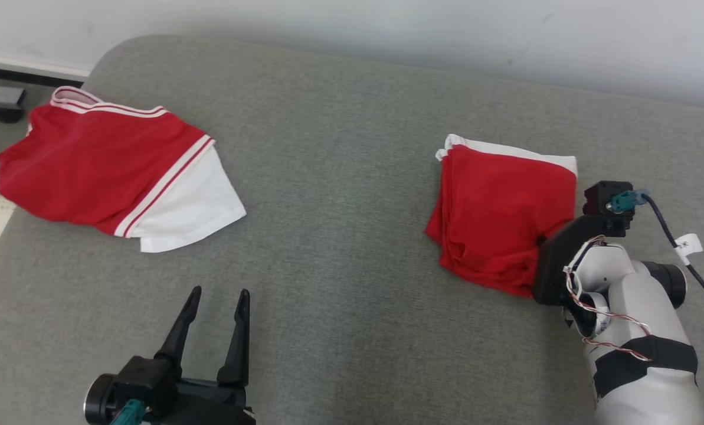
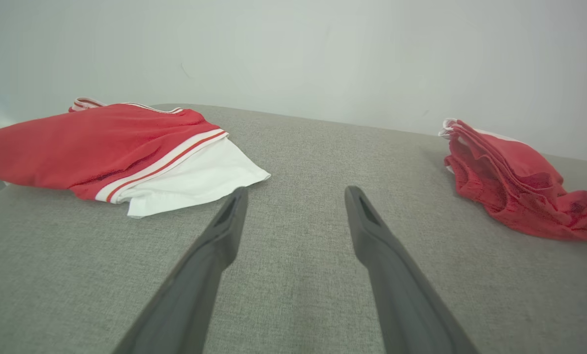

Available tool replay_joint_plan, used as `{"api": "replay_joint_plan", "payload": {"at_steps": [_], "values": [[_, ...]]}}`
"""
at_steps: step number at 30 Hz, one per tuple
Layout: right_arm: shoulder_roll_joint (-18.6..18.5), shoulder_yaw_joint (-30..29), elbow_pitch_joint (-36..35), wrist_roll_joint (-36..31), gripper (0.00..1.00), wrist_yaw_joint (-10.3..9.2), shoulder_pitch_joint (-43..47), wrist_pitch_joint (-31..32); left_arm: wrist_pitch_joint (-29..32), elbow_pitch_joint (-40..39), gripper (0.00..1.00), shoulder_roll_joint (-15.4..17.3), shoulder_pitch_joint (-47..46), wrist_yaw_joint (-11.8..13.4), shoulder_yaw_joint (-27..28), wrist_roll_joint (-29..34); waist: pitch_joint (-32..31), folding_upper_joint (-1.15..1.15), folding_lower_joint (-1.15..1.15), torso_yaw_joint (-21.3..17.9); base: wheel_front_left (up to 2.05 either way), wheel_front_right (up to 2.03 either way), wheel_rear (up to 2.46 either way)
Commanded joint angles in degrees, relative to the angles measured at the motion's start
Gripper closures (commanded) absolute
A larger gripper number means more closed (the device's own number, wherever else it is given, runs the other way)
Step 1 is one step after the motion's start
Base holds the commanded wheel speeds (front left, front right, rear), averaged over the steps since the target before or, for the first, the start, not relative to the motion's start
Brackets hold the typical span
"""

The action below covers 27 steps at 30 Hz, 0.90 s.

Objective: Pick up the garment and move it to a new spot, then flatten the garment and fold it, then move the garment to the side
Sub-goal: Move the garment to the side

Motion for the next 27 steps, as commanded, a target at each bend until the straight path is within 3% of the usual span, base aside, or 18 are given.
{"api": "replay_joint_plan", "payload": {"at_steps": [1, 8, 16, 22, 27], "values": [[0.0, -0.1, 0.4, -1.3, 1.00, -0.16, 2.0, 0.2, -0.2, -0.7, 0.00, 0.2, -0.4, 0.0, 0.4, 0.2, -0.6, -0.01, 0.00, -2.5, 0.00, 0.00, 0.00], [-6.7, 3.5, -5.9, -3.0, 1.00, -0.16, 3.7, 1.8, -0.2, -3.7, 0.00, 0.6, -1.5, 0.0, 1.0, -0.2, 0.2, -0.01, 0.00, -8.9, 0.00, 0.00, 0.00], [-19.7, 9.3, -10.4, -1.7, 1.00, -0.15, 4.5, 1.7, -0.2, -7.6, 0.00, 1.9, -5.1, 0.0, -1.3, -0.2, 5.9, -0.01, 0.00, -15.9, 0.00, 0.00, 0.00], [-29.5, 10.4, -8.0, -2.7, 1.00, -0.15, 1.6, -7.3, -0.2, -11.6, 0.00, 3.8, -8.8, 0.0, -3.8, 0.2, 12.2, -0.01, 0.00, -19.4, 0.00, 0.00, 0.00], [-32.4, 7.8, -5.1, -5.1, 1.00, -0.15, -1.8, -14.8, 0.9, -14.5, 0.00, 5.2, -10.8, 0.0, -5.2, 0.5, 15.8, -0.01, 0.00, -20.9, 0.00, 0.00, 0.00]]}}
